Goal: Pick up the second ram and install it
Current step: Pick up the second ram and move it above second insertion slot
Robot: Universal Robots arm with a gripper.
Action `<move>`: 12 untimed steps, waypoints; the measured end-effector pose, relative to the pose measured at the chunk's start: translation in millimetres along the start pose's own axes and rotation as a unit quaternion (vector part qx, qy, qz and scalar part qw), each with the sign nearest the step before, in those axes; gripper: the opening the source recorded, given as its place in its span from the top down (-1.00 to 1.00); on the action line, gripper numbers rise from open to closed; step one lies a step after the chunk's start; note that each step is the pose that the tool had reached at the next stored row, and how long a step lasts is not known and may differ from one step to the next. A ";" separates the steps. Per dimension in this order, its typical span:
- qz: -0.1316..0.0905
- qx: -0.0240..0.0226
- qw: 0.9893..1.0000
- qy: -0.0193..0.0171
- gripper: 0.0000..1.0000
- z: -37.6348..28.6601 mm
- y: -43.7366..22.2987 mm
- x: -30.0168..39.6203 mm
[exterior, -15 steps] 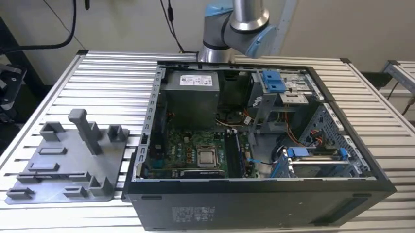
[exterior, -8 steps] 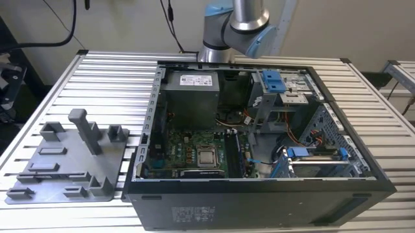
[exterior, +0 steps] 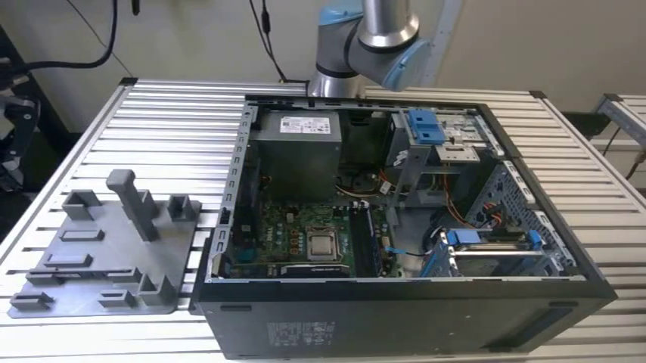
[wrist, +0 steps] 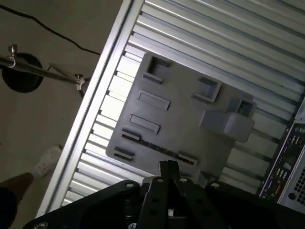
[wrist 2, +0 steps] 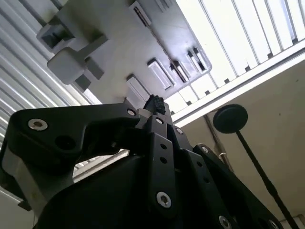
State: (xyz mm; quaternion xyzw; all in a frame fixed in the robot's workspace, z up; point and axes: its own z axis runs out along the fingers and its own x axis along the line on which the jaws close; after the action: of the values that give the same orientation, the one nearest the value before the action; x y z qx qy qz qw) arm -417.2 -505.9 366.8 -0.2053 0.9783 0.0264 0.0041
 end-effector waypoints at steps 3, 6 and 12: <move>-0.027 0.000 1.000 0.001 0.79 0.2 0.0 0.1; -0.055 -0.001 0.998 0.003 0.79 0.5 0.0 0.2; -0.109 -0.002 0.994 0.004 0.79 0.6 0.0 0.1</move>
State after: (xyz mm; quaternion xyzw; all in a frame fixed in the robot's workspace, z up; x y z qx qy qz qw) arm -417.3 -505.9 366.2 -0.3110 0.9500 0.0264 0.0023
